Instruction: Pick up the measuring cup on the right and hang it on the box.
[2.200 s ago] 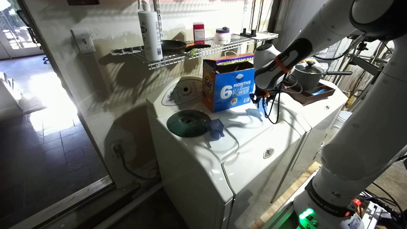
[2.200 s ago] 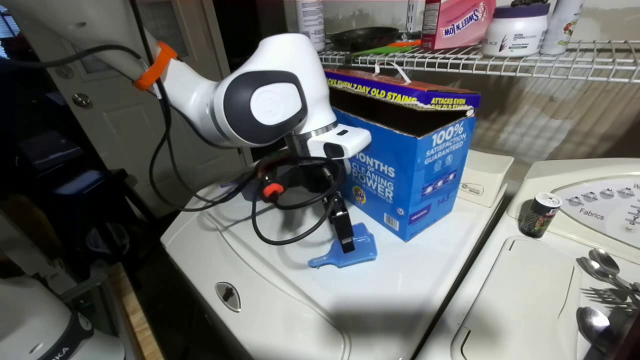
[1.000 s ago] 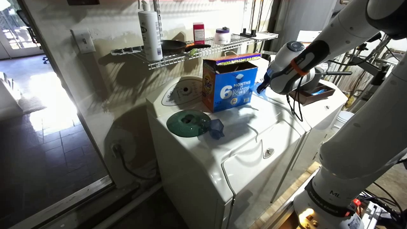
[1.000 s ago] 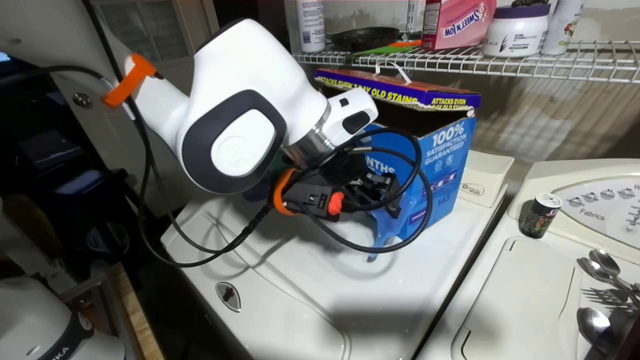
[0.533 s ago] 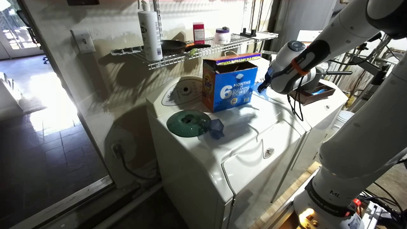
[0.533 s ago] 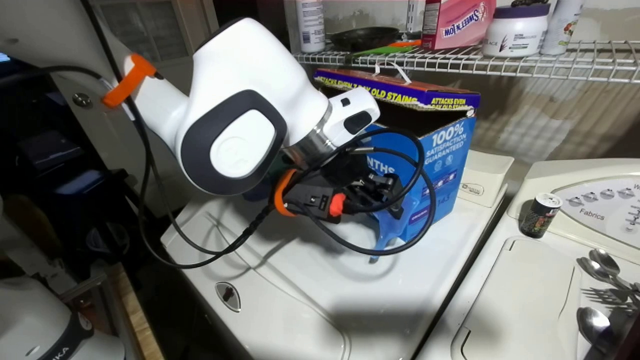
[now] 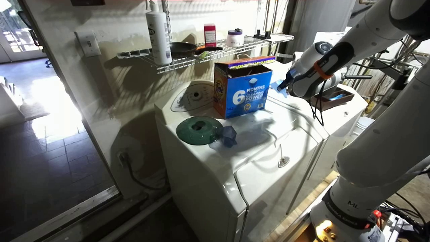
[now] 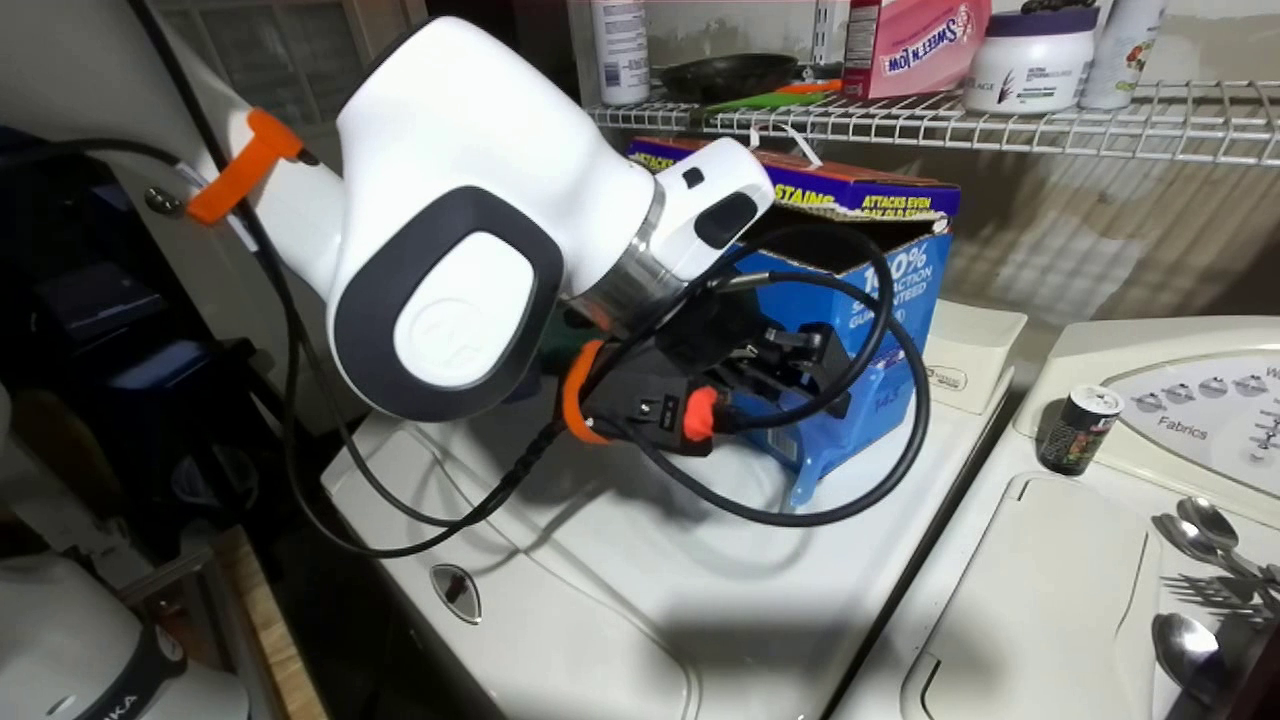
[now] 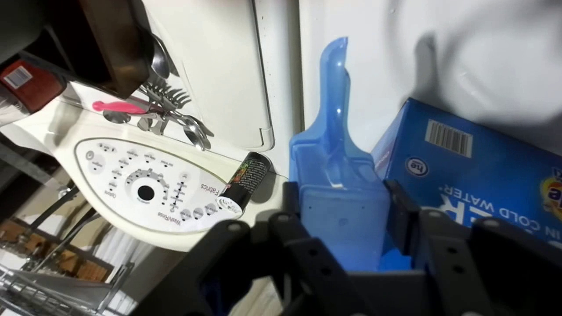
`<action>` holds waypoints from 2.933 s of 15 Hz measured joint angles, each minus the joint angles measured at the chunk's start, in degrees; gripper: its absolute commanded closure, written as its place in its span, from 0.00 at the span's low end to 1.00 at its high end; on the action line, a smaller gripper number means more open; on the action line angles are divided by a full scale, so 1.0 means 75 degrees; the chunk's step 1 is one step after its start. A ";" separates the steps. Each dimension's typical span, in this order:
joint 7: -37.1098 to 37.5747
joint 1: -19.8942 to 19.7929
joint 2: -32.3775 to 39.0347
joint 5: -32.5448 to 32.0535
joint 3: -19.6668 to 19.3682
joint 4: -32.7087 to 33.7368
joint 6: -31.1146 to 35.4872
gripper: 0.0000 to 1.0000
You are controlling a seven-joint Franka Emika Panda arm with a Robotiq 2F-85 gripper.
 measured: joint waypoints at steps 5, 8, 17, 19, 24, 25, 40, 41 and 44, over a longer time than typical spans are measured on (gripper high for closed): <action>-0.0402 0.0113 -0.0200 -0.0008 -0.0042 -0.0384 0.0666 0.75; -0.0402 0.0316 -0.0338 -0.0144 -0.0257 -0.0497 0.0851 0.75; -0.0392 0.1298 -0.0835 -0.0867 -0.1547 -0.0525 0.0953 0.75; -0.0392 0.1734 -0.1002 -0.1027 -0.2023 -0.0529 0.0953 0.75; -0.0429 0.2740 -0.1539 -0.1320 -0.3204 -0.0506 0.0864 0.75; -0.0451 0.2938 -0.1647 -0.1357 -0.3448 -0.0492 0.0829 0.75; -0.1908 0.6289 -0.3203 -0.1398 -0.6357 0.0481 -0.1050 0.50; -0.1917 0.6300 -0.3225 -0.1398 -0.6364 0.0481 -0.1065 0.50; -0.1919 0.6304 -0.3229 -0.1398 -0.6367 0.0481 -0.1069 0.50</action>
